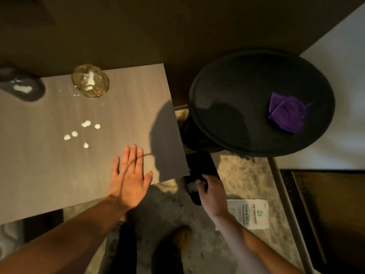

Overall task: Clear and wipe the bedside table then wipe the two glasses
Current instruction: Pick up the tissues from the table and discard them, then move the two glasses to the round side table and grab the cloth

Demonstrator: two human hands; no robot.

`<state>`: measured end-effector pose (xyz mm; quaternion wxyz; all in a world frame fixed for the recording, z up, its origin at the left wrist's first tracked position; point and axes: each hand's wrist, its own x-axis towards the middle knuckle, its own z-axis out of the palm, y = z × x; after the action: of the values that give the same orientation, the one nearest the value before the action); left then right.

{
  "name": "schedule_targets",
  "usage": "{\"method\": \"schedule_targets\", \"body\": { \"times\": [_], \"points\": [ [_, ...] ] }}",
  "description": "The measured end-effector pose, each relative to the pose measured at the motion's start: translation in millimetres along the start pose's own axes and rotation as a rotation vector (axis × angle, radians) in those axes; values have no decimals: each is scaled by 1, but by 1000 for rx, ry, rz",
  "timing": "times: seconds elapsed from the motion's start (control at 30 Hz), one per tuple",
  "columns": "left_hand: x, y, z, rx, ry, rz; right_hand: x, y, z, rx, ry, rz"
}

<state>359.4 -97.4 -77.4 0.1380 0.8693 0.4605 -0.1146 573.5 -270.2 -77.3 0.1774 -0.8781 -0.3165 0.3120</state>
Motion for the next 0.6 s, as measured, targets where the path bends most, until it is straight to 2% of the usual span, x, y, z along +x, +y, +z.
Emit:
{"method": "schedule_targets", "body": {
  "times": [0.07, 0.13, 0.27, 0.37, 0.43, 0.6],
  "points": [
    [1, -3, -16, -26, -132, 13, -6, -28, -11, -36, 64, -86],
    [3, -10, -36, -62, -194, 66, -8, -59, -19, -46, 107, -157],
    [17, -32, -80, -156, -315, 184, 1, -124, -24, -51, 84, -229],
    [29, -53, -111, -459, -346, 68, 16, -174, -17, -51, 71, -274],
    [34, -77, -128, -638, -230, -44, 31, -208, -11, -47, 74, -296],
    [47, -166, -150, -798, 208, -381, 78, -293, 13, -25, 14, -240]
  ]
}}
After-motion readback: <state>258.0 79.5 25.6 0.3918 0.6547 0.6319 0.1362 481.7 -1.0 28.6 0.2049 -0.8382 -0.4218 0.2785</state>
